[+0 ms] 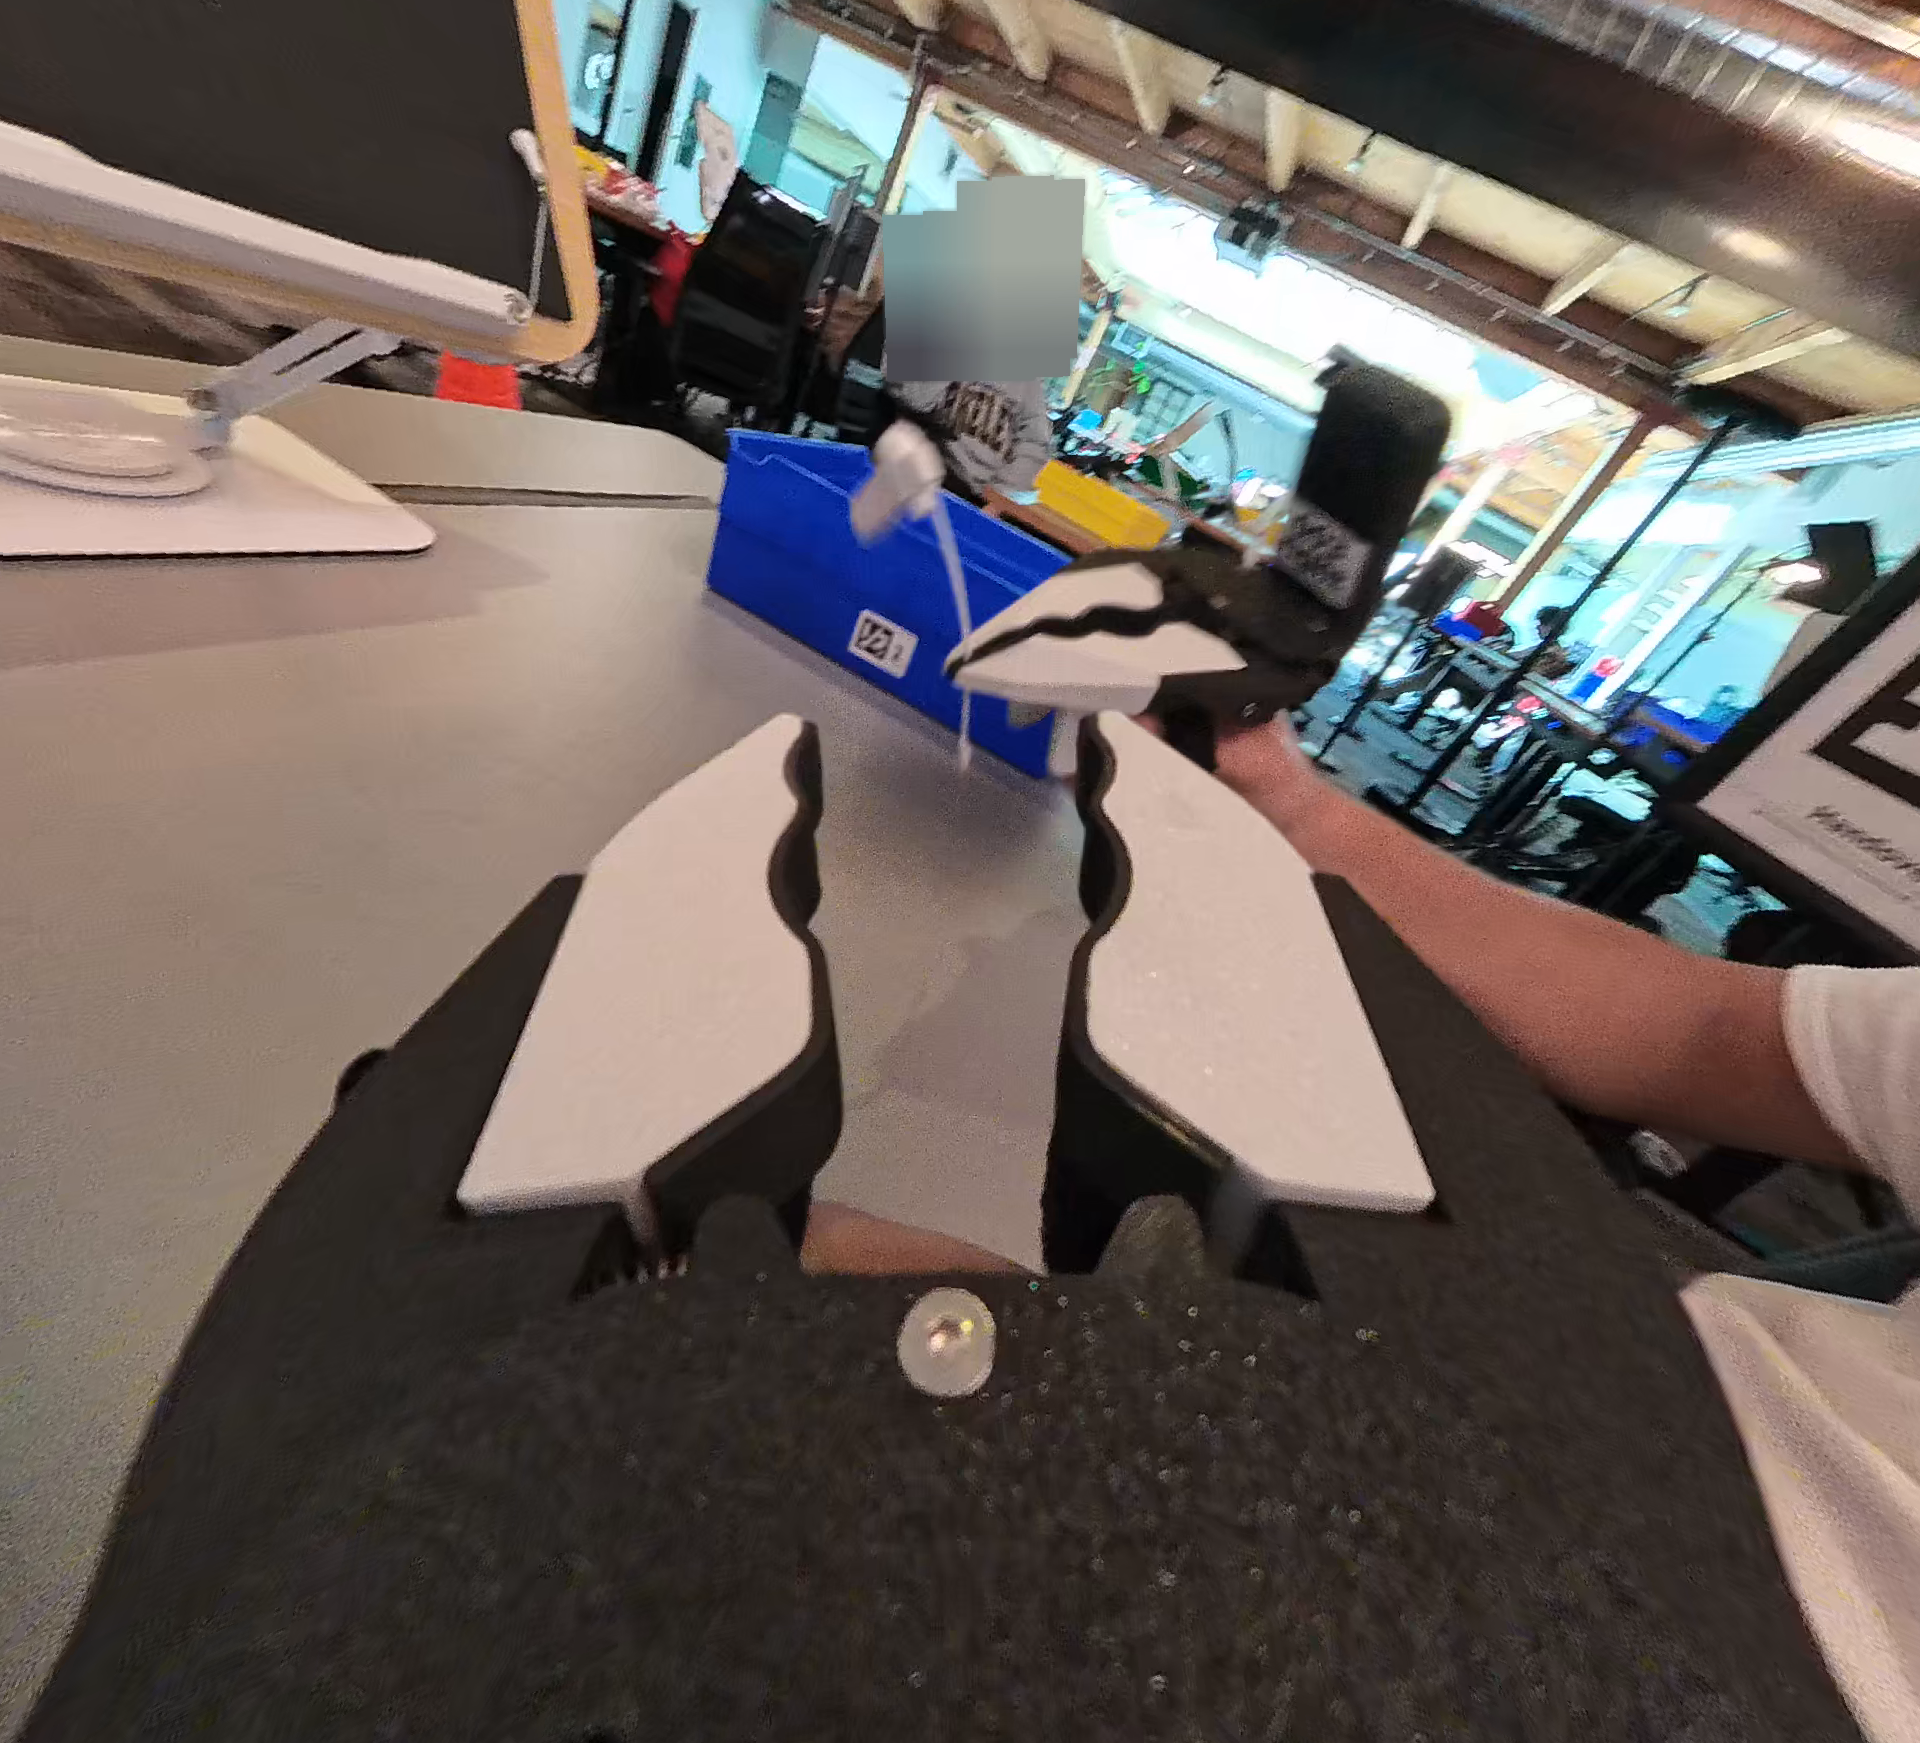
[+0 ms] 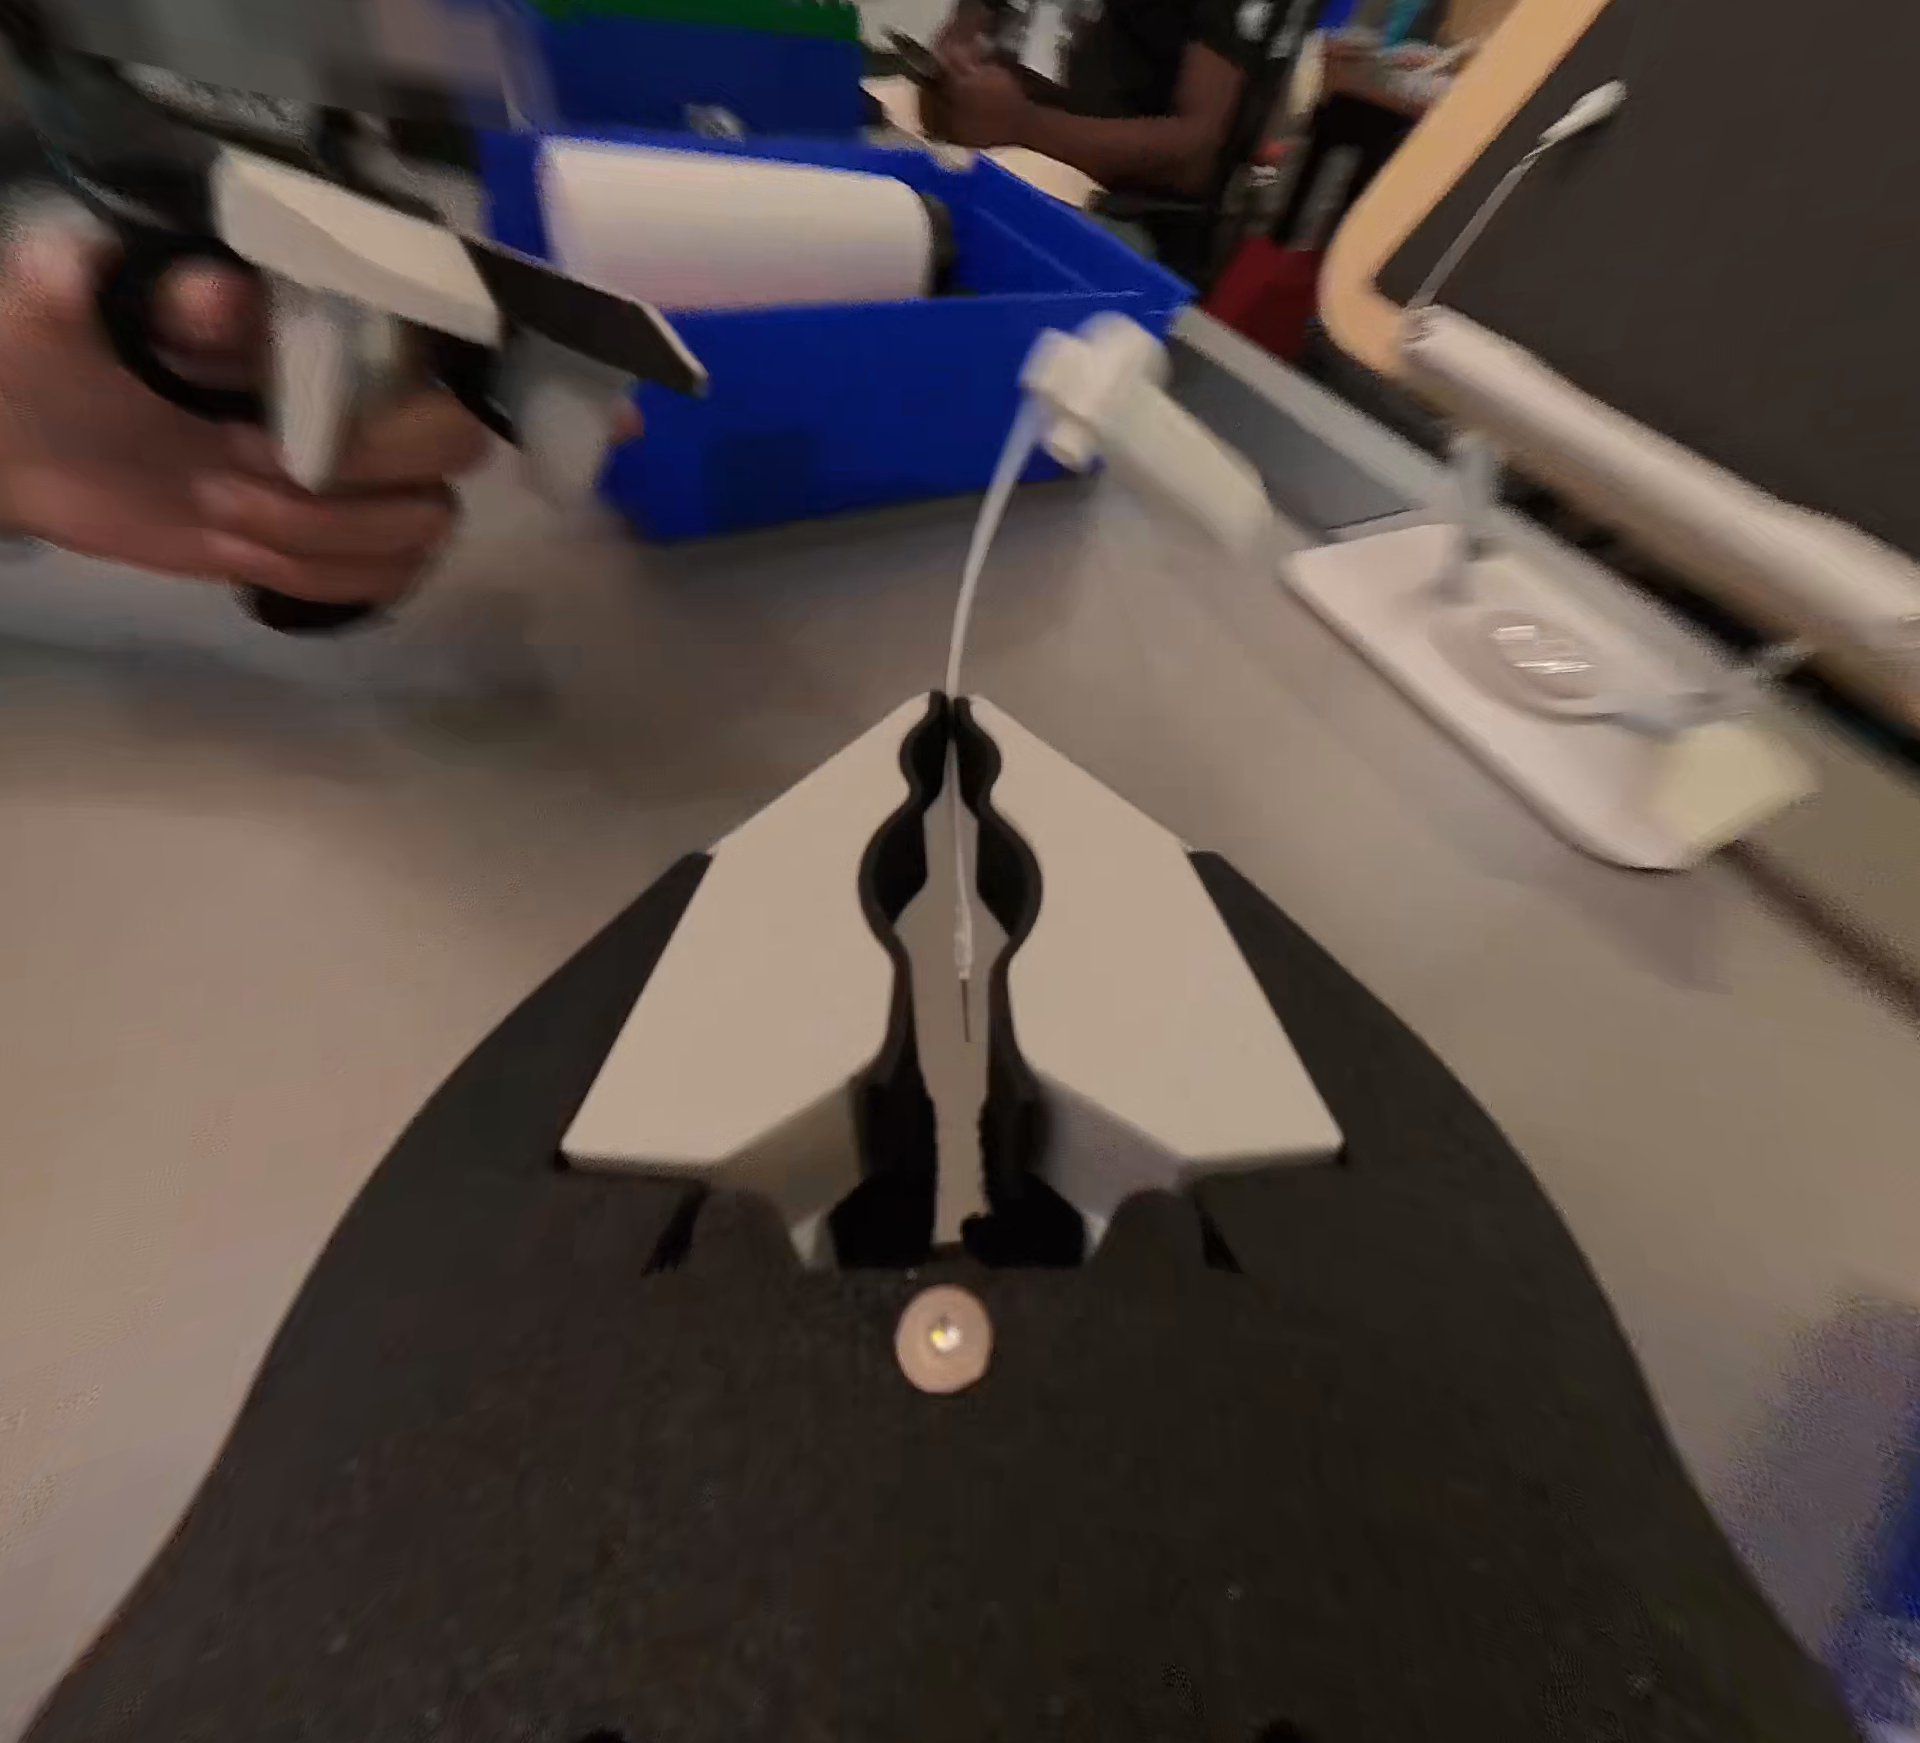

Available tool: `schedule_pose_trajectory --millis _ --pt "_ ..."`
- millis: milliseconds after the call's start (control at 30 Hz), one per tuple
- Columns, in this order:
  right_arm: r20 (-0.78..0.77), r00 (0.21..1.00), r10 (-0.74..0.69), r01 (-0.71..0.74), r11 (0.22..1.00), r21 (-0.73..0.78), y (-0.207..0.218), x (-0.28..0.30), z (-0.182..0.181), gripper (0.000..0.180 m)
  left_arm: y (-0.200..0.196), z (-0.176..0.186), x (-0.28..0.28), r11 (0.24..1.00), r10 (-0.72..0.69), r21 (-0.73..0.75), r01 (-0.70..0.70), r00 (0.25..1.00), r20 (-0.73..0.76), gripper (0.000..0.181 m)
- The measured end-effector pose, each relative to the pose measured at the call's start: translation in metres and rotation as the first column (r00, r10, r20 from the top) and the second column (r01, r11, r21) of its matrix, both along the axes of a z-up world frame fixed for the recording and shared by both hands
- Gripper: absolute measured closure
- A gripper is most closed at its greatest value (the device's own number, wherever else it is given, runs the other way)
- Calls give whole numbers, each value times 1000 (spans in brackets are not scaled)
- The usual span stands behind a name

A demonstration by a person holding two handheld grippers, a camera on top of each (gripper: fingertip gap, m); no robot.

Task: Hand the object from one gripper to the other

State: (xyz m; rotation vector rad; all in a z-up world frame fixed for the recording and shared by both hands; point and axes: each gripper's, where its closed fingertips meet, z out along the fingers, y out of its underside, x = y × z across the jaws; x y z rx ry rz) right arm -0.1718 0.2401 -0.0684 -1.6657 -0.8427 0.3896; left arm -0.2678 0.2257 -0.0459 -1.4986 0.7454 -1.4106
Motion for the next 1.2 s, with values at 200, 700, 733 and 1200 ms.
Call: schedule_pose_trajectory --millis 200,700,733,1200 --pt "493 822 -283 70 911 407 7 24 0 179 -5 -33 17 990 60 136 -27 968 -245 134" --pt "683 655 -323 -217 785 580 -22 -33 -11 179 -20 -50 25 919 112 390 62 906 -409 167" --pt "681 659 -320 -218 785 580 -22 -33 -11 179 -24 -51 26 910 97 404 90 903 -419 167" --pt "308 948 -81 -69 892 446 -34 -53 3 114 3 -27 9 940 192 331 -83 930 -314 168"
